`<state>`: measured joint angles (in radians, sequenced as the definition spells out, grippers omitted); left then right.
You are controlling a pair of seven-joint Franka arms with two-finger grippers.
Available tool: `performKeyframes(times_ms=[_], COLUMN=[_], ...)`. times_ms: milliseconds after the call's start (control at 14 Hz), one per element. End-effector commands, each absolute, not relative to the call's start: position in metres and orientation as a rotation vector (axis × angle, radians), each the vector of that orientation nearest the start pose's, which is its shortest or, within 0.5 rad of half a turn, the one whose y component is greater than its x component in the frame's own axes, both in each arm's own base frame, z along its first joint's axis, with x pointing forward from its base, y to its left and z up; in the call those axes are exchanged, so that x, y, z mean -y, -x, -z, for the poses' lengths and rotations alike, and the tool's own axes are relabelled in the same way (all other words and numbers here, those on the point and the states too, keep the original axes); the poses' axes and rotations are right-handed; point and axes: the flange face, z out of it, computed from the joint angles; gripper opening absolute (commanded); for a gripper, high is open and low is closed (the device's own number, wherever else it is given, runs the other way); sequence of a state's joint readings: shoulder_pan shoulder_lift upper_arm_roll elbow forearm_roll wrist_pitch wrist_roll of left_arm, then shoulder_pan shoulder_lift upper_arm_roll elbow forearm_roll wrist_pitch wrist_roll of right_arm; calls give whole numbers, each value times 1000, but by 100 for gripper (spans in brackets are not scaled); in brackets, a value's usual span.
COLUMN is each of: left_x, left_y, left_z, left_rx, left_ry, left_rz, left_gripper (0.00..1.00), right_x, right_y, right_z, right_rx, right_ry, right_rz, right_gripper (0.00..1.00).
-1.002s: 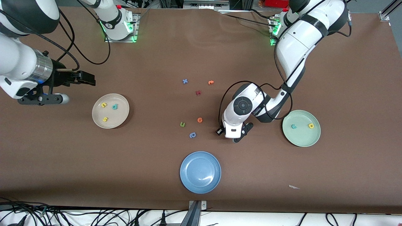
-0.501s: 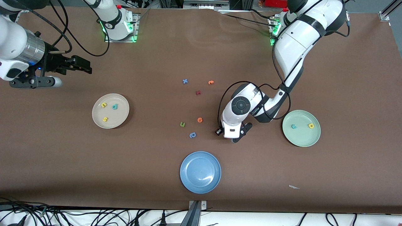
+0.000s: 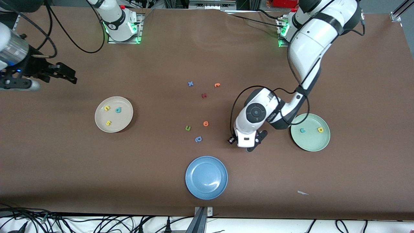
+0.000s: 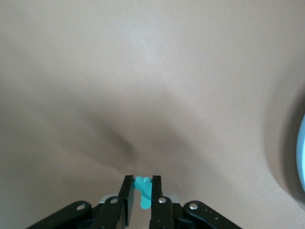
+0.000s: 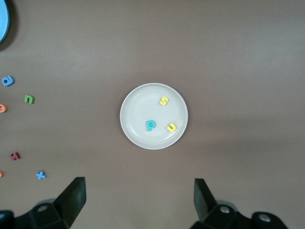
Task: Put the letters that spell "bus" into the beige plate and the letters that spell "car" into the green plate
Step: 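Return the right gripper to rest while the left gripper lifts the teal l, then place the teal l on the green plate with the left gripper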
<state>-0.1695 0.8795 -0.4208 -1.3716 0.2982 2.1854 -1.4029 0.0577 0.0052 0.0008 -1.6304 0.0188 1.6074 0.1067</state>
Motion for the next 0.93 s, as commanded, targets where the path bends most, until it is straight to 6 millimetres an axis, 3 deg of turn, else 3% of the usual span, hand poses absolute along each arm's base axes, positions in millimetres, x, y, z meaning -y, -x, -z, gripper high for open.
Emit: performKeyframes(times_ms=[0,215,358,501,716,859], left_x=[278,182,120,64,12,0], left_y=[-667,-683,-688,-691,-682,-677], left_z=[-269,-289,-293,-283,-260,-246], left_rx=[1066,859,674,551,374,333], left_ry=[2982,2996,3016,3041,3027,3022], left_rz=[-177,-307,-378,-399,-441,-467], left_gripper=[0,0,0,1,8,11], right_x=[-15,19,18,9,10,-5], right_y=[-553,-545,-542,-538,-535,-546], right_z=[-628,-633,-630,-630,-635,-621], right_rx=[-79,-95,-97,-90,-99,-53], right_ry=[3120,3114,3114,3120,3117,3117], right_rz=[56,19,-19,-56,-32,-1], right_gripper=[100,100,100,100,100,100])
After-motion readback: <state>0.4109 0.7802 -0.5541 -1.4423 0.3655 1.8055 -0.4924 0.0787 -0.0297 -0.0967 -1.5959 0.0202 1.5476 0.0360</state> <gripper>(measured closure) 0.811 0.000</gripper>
